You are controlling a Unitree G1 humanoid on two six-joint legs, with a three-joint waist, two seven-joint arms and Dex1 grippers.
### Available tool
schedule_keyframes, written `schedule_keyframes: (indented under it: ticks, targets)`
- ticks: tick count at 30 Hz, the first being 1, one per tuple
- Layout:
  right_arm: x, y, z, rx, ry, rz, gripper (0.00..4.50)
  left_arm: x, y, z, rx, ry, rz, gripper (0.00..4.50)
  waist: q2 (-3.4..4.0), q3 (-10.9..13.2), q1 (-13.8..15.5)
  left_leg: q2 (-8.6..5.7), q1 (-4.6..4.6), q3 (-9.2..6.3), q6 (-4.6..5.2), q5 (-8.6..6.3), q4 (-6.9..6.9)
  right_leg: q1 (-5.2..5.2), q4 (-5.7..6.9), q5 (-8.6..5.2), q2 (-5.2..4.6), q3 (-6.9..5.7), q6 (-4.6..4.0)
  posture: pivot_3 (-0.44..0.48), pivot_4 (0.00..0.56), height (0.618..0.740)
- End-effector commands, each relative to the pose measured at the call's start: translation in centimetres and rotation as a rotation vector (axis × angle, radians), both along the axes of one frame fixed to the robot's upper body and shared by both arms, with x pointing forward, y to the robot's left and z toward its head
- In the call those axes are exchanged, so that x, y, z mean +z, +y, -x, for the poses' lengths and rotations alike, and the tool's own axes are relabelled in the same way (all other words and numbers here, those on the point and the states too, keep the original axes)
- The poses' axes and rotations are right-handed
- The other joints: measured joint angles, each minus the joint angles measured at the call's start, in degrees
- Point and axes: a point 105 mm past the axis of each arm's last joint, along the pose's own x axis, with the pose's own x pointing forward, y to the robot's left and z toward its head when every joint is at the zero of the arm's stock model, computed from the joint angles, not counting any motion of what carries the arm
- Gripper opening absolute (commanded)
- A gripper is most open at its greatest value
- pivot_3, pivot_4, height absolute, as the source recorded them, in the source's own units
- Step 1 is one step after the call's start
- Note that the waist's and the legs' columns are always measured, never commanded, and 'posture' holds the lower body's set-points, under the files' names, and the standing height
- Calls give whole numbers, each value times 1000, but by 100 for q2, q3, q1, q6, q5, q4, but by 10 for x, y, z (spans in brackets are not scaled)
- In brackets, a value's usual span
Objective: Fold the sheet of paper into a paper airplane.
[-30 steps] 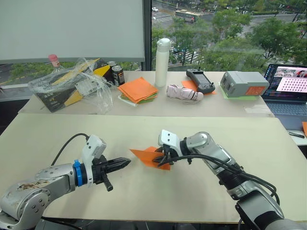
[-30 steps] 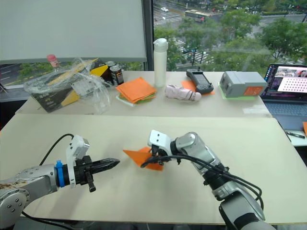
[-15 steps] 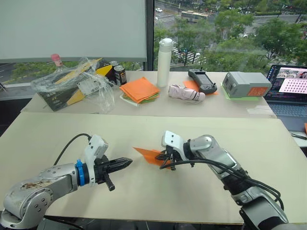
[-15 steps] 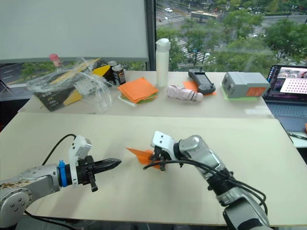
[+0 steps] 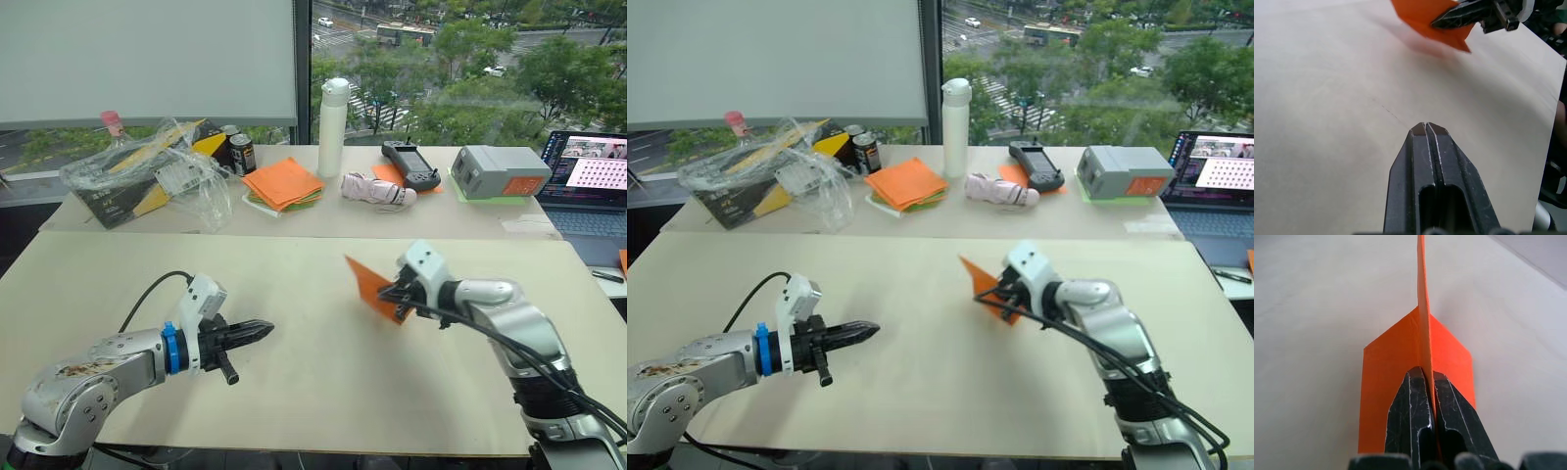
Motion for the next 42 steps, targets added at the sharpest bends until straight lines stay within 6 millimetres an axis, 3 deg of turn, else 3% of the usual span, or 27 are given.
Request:
schedule_keyframes:
  ticks: [1, 5, 10, 21, 26, 27, 29, 33, 37, 42]
  targets:
    - [14, -35, -3, -187, -68, -7, 13, 5, -5, -3, -25, -39, 14, 0, 0, 0, 0, 0, 0, 1, 0, 0, 0, 0, 0, 0, 0, 0, 0, 0, 150, 740]
    - [12, -69, -5, -383, -97, 5, 13, 5, -7, -6, -38, -41, 21, 0, 0, 0, -6, 0, 0, 2, 0, 0, 0, 0, 1, 0, 0, 1, 0, 0, 150, 740]
    - [11, -98, -7, -546, -93, 15, 13, 5, -9, -9, -54, -37, 29, 0, 1, 0, -19, 0, 1, 4, 1, 0, 0, 0, 5, 0, 1, 3, 0, 0, 150, 740]
    - [2, -126, 1, -734, -87, 41, 13, 4, -9, -11, -67, -40, 23, 0, 1, -1, -13, 0, 1, 8, 1, 0, 1, 0, 6, 0, 0, 6, 0, 0, 150, 740]
    - [-4, -127, 2, -761, -65, 43, 13, 3, -8, -9, -68, -38, 17, 0, 2, -1, -16, 0, 2, 8, 1, 0, 0, 0, 8, 0, 0, 6, 0, 0, 150, 740]
    - [-4, -126, 1, -762, -68, 40, 612, 3, -7, -9, -66, -38, 15, 0, 2, -1, -19, 0, 2, 8, 1, 0, 0, 0, 9, 0, 0, 6, 0, 0, 150, 740]
    - [-3, -124, 0, -766, -79, 39, 1138, 4, -6, -9, -63, -38, 13, 0, 2, -1, -19, 0, 2, 8, 1, 0, 0, 0, 10, 0, 1, 7, 0, 0, 150, 740]
    - [8, -119, -6, -765, -148, 41, 2555, 4, -4, -9, -56, -39, 9, 0, 2, -1, -19, 0, 2, 8, 1, 0, 0, 0, 11, 0, 0, 7, 0, 0, 150, 740]
    - [24, -115, -12, -749, -244, 47, 2555, 4, -3, -9, -46, -39, 9, 0, 2, -1, -19, 0, 2, 8, 1, 0, 1, 0, 12, 0, 0, 7, 0, 0, 150, 740]
    - [96, -82, -19, -616, -630, -13, 2555, 4, 1, -13, 1, -47, 10, 0, 6, -1, -52, 0, 3, 11, 1, 0, 1, -5, 20, 0, 1, 11, 0, 0, 150, 740]
